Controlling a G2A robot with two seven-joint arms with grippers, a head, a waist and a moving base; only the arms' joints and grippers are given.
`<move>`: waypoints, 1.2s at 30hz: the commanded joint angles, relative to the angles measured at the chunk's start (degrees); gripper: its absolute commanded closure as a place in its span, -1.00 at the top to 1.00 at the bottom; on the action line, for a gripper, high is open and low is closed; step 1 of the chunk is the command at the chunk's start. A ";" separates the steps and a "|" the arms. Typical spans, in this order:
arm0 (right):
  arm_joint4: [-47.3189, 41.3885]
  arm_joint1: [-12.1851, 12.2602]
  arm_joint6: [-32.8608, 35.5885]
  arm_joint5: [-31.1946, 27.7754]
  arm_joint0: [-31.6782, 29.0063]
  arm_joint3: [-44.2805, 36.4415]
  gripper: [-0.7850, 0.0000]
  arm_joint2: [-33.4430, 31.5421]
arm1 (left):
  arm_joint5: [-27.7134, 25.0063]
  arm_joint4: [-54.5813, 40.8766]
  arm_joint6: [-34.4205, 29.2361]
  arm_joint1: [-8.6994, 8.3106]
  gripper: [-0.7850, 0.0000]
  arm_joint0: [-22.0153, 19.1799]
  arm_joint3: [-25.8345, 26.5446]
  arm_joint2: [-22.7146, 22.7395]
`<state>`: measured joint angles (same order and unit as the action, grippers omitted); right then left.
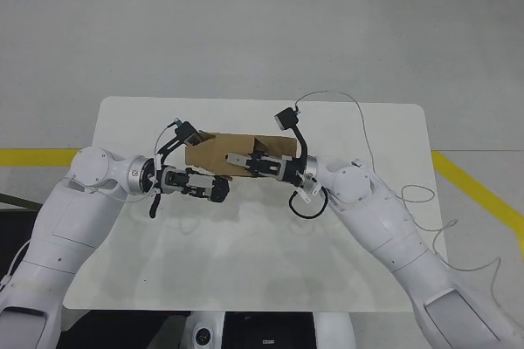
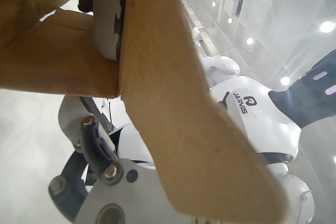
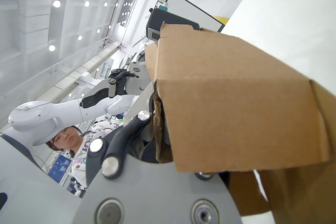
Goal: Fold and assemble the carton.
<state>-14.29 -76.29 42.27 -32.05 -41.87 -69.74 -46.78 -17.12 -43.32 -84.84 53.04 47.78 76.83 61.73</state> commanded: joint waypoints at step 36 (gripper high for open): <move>-6.96 3.20 11.85 5.91 -7.45 -3.41 -1.00 -12.40 | -3.50 10.83 3.61 -0.54 1.00 -0.06 -5.24 5.62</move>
<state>-21.21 -73.15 53.97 -26.25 -49.15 -72.78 -59.01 -20.10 -34.64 -82.20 52.55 47.47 71.69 67.36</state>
